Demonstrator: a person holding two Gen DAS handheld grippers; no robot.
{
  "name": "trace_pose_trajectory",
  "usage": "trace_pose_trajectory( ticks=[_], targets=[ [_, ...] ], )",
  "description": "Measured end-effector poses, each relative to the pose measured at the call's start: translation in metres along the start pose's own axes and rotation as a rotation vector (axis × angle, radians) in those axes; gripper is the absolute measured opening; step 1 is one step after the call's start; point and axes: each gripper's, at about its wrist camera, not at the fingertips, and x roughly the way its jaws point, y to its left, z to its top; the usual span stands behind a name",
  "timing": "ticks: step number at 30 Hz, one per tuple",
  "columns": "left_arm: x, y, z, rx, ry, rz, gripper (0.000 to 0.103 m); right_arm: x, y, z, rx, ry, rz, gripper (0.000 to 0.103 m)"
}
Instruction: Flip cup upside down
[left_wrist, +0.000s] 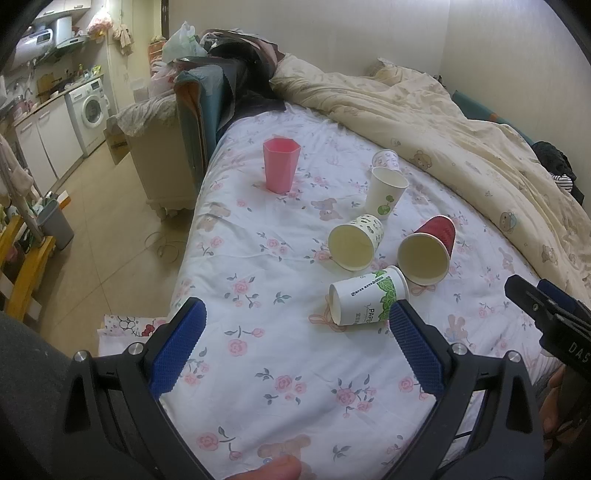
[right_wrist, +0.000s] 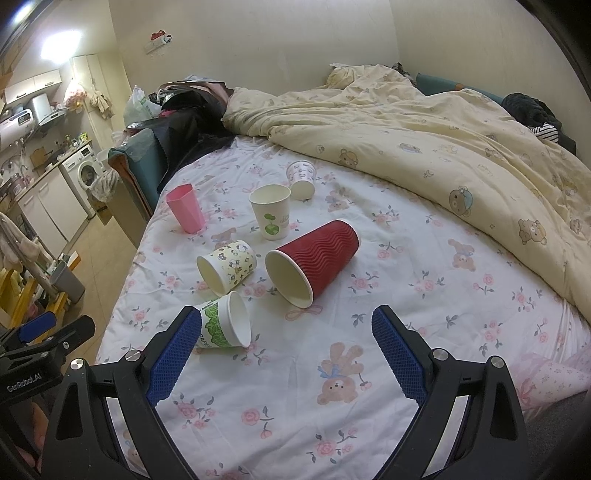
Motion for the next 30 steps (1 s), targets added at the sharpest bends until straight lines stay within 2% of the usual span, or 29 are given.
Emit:
trace_pose_trajectory(
  ticks=[30],
  targets=[
    [-0.0019, -0.0002, -0.0006, 0.003, 0.0, -0.008, 0.098, -0.0029, 0.0, -0.0007, 0.005, 0.003, -0.012, 0.096]
  ],
)
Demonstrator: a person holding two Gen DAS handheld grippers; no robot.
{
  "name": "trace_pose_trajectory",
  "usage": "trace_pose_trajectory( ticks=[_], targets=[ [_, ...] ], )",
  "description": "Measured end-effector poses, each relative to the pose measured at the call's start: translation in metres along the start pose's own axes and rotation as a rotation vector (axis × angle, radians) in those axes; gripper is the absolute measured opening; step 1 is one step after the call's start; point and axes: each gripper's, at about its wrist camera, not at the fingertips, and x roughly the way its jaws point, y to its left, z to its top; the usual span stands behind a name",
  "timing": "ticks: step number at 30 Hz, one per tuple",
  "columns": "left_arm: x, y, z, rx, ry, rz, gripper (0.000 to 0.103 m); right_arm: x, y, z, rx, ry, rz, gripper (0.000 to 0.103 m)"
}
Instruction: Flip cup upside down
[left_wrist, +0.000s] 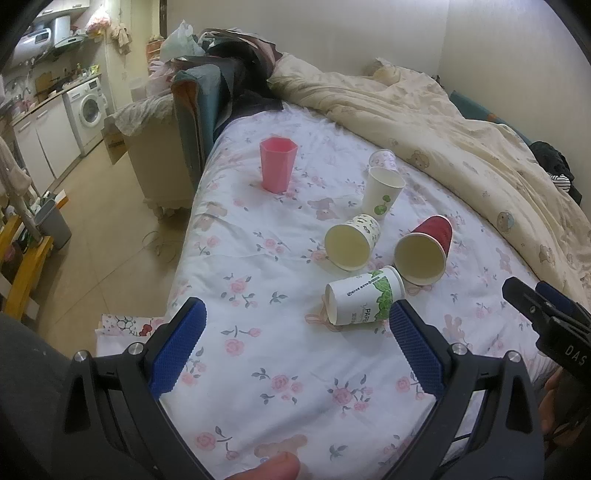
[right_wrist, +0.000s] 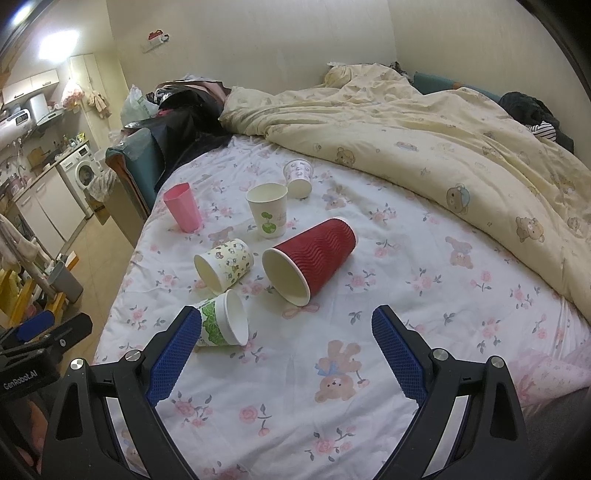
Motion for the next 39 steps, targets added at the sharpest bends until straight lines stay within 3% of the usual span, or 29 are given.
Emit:
trace_pose_trajectory(
  ticks=[11, 19, 27, 31, 35, 39],
  targets=[
    [0.003, -0.009, 0.006, 0.016, 0.019, -0.012, 0.098, 0.0, 0.0, 0.0, 0.003, -0.003, -0.002, 0.096],
    [0.014, -0.016, 0.047, 0.027, 0.055, -0.034, 0.098, 0.001, -0.013, 0.029, 0.022, 0.014, -0.01, 0.096],
    [0.054, -0.037, 0.092, 0.099, 0.134, -0.024, 0.098, 0.026, -0.029, 0.073, 0.016, 0.051, -0.026, 0.096],
    [0.078, -0.042, 0.105, 0.105, 0.197, -0.036, 0.098, 0.056, -0.04, 0.089, 0.032, 0.135, -0.003, 0.096],
    [0.105, -0.048, 0.113, 0.114, 0.234, -0.018, 0.098, 0.079, -0.047, 0.097, 0.023, 0.143, -0.033, 0.096],
    [0.134, -0.05, 0.116, 0.102, 0.3, -0.018, 0.098, 0.106, -0.055, 0.099, 0.052, 0.194, 0.01, 0.096]
  ],
)
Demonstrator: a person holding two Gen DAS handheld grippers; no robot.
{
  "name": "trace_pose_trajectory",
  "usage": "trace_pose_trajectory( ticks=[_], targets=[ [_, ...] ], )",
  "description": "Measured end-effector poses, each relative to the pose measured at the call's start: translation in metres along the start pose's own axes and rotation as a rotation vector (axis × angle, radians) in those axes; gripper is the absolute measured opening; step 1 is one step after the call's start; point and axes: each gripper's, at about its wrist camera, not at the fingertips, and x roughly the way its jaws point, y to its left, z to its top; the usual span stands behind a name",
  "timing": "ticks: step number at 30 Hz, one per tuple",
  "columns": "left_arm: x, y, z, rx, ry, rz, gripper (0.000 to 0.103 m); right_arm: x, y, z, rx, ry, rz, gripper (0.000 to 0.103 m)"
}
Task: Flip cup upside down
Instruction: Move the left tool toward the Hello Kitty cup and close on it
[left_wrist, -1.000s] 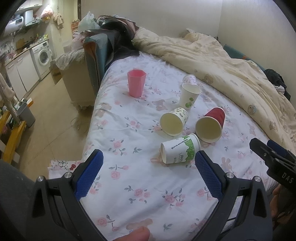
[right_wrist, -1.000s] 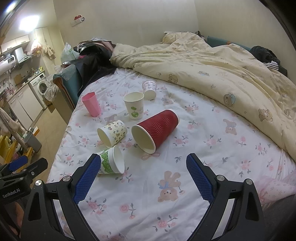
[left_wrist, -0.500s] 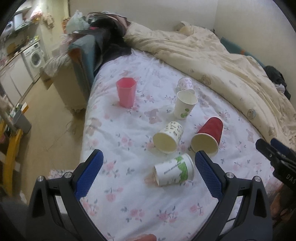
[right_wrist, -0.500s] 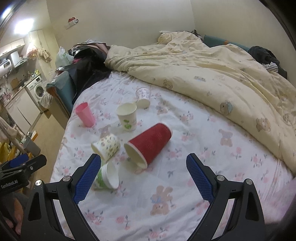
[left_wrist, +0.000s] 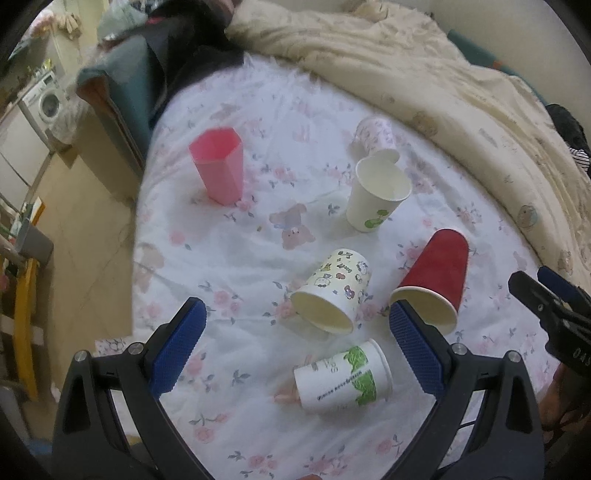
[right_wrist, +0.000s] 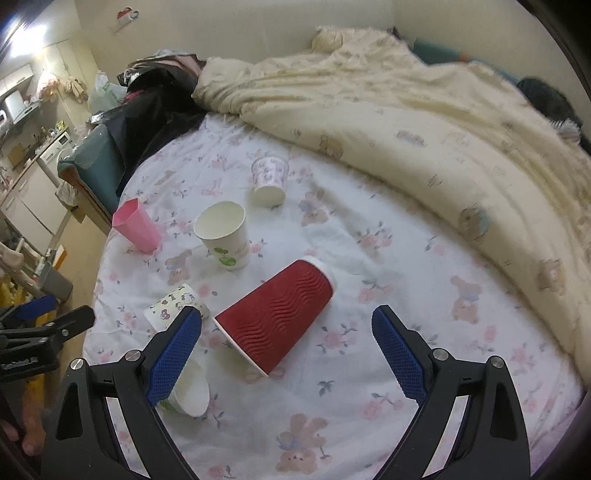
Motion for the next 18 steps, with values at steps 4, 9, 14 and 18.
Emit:
trace_pose_trajectory(
  ticks=[4, 9, 14, 18],
  targets=[
    [0.031, 0.004, 0.004, -0.017, 0.091, -0.01, 0.098, 0.017, -0.002, 0.0, -0.043, 0.017, -0.037, 0.096],
    [0.069, -0.012, 0.007, 0.054, 0.213, -0.042, 0.098, 0.026, -0.011, 0.0, 0.001, 0.058, -0.01, 0.096],
    [0.101, -0.035, 0.011, 0.178, 0.294, -0.078, 0.098, 0.032, -0.015, -0.001, 0.02, 0.087, 0.002, 0.096],
    [0.118, -0.039, 0.015, 0.228, 0.303, -0.049, 0.098, 0.034, -0.015, -0.002, 0.023, 0.095, 0.006, 0.096]
  ],
)
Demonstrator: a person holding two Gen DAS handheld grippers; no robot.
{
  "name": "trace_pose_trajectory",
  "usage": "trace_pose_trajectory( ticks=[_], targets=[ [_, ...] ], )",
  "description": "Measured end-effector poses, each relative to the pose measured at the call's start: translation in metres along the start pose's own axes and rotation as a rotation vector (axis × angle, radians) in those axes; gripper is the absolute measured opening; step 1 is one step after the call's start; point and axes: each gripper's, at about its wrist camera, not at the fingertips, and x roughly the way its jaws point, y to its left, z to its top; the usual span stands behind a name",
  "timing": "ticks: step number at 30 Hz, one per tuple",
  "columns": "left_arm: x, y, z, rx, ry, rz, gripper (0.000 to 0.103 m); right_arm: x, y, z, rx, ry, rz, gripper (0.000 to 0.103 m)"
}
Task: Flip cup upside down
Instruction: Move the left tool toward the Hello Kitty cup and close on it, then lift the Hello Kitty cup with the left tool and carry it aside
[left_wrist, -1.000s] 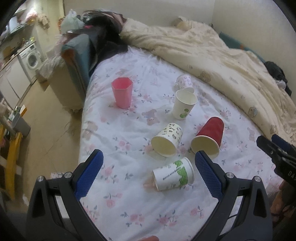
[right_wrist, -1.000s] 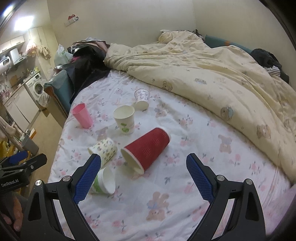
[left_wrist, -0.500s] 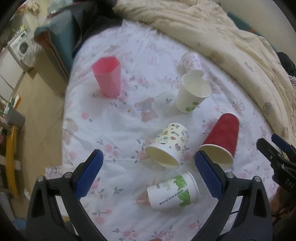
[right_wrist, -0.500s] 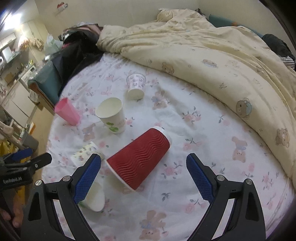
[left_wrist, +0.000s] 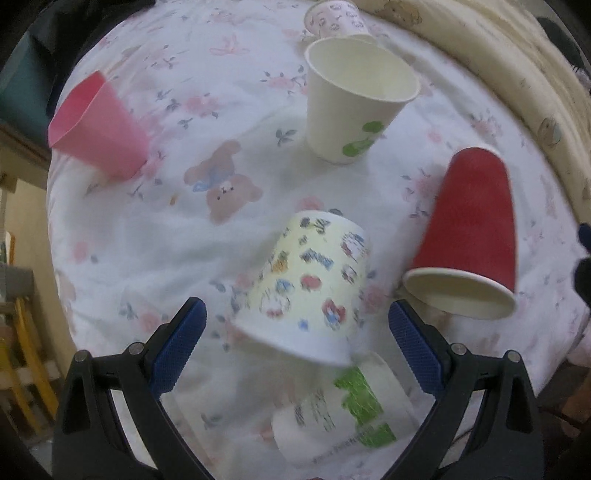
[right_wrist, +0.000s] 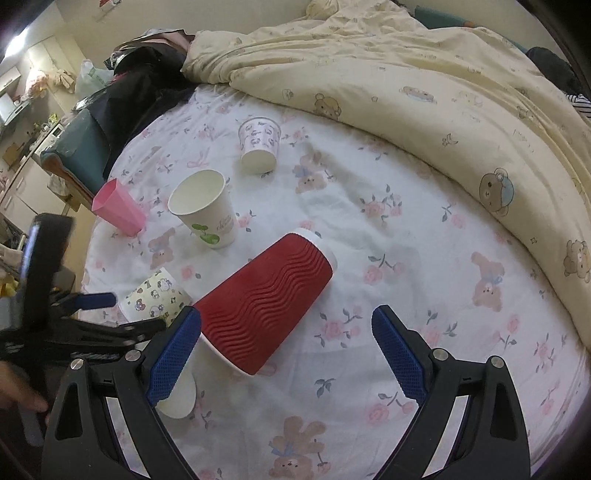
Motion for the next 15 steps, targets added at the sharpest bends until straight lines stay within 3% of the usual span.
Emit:
trace_pose_trajectory(
  ticks=[1, 6, 15],
  targets=[
    [0.003, 0.0, 0.001, 0.004, 0.003, -0.003, 0.097, 0.0, 0.0, 0.0, -0.001, -0.001, -0.003, 0.096],
    [0.017, 0.0, 0.005, -0.001, 0.034, -0.025, 0.072, 0.001, -0.002, -0.003, 0.013, 0.007, -0.016, 0.096],
    [-0.012, -0.009, 0.0, 0.02, -0.041, -0.002, 0.071, -0.003, -0.003, -0.001, 0.017, 0.004, -0.007, 0.096]
  ],
)
